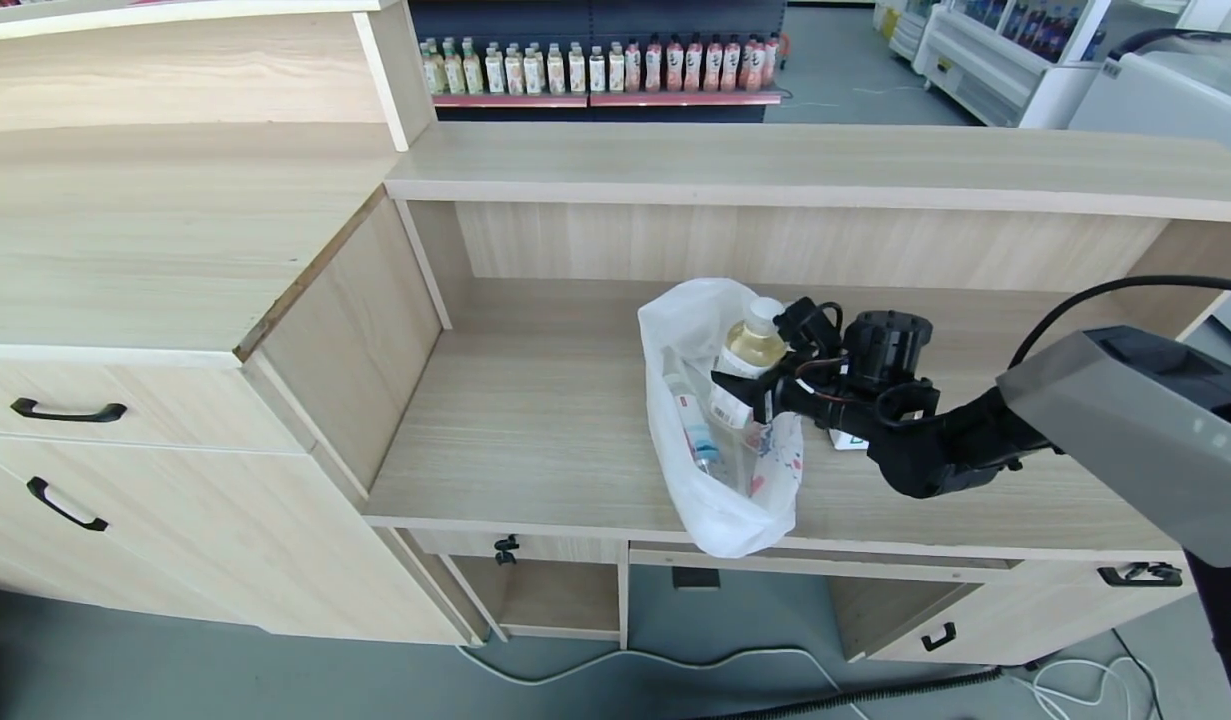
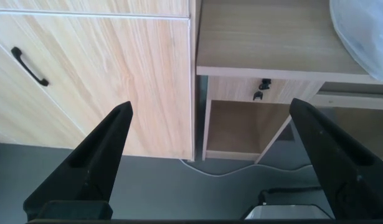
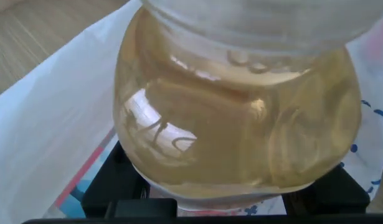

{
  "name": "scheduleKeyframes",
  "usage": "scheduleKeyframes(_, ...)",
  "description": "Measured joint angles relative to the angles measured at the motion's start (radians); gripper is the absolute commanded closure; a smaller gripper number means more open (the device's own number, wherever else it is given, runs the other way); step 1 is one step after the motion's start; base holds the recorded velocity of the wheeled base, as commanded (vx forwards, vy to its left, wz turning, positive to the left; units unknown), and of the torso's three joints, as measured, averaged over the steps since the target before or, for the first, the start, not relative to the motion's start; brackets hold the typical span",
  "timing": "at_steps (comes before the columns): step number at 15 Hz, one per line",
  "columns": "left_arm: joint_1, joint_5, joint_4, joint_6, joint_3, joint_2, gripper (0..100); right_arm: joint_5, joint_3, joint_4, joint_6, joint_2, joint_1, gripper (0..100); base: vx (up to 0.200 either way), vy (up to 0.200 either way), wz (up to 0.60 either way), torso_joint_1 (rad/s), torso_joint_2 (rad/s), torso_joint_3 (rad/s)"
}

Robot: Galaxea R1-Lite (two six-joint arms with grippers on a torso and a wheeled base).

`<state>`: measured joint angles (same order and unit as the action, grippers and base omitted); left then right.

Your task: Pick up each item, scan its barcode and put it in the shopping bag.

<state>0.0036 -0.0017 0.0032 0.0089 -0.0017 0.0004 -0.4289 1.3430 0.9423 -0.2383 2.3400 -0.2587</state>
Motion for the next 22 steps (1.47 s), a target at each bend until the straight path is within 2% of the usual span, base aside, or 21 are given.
scheduleKeyframes(4,0.001,0.0,0.0,0.0,0.0,0.0,0,0.002,-0.015,0.017,-0.016,0.016,0.005,100,0.0,0.0,0.0,0.0,0.0,0.0)
scheduleKeyframes(5,0.0,0.0,0.0,0.0,0.0,0.0,0,0.002,-0.021,0.02,-0.019,0.018,0.009,0,0.0,0.0,0.0,0.0,0.0,0.0)
scheduleKeyframes(9,0.001,0.0,0.0,0.0,0.0,0.0,0,0.0,-0.064,0.076,-0.008,0.011,0.019,0,0.0,0.0,0.0,0.0,0.0,0.0)
scheduleKeyframes(16,0.001,0.0,0.0,-0.007,0.0,0.0,0,-0.001,-0.129,0.08,0.125,-0.151,0.03,0,0.0,0.0,0.0,0.0,0.0,0.0)
scheduleKeyframes(18,0.0,0.0,0.0,-0.005,0.0,0.0,0,-0.003,-0.216,0.078,0.137,-0.264,0.052,0,0.0,0.0,0.0,0.0,0.0,0.0)
scheduleKeyframes(20,0.0,0.0,0.0,-0.007,0.0,0.0,0,0.0,-0.381,0.076,0.147,-0.4,0.088,0,0.0,0.0,0.0,0.0,0.0,0.0)
scheduleKeyframes(22,0.001,0.0,0.0,-0.007,0.0,0.0,0,0.052,-0.553,0.075,0.151,-0.536,0.135,0,0.0,0.0,0.0,0.0,0.0,0.0)
